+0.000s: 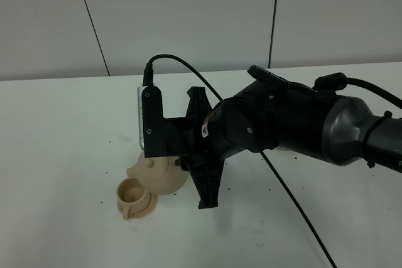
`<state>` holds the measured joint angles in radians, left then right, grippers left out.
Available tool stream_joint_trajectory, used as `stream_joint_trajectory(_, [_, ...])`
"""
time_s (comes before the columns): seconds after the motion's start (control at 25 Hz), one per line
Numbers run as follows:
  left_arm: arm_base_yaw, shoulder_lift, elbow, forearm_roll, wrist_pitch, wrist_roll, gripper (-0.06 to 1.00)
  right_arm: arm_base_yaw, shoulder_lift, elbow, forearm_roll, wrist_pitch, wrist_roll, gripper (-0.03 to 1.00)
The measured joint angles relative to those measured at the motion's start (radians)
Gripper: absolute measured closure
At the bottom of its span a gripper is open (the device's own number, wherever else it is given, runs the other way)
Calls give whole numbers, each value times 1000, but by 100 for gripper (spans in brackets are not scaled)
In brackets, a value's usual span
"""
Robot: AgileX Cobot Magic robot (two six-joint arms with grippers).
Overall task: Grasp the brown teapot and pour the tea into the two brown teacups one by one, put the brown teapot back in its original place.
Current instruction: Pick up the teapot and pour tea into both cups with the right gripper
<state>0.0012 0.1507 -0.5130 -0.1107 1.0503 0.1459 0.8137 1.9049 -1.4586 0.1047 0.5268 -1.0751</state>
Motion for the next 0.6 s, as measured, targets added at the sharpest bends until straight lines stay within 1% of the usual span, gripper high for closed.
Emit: stream_joint_trajectory(0.6, [0,0,0,0,0,0,71,4,35,0,-11,-48,-28,87])
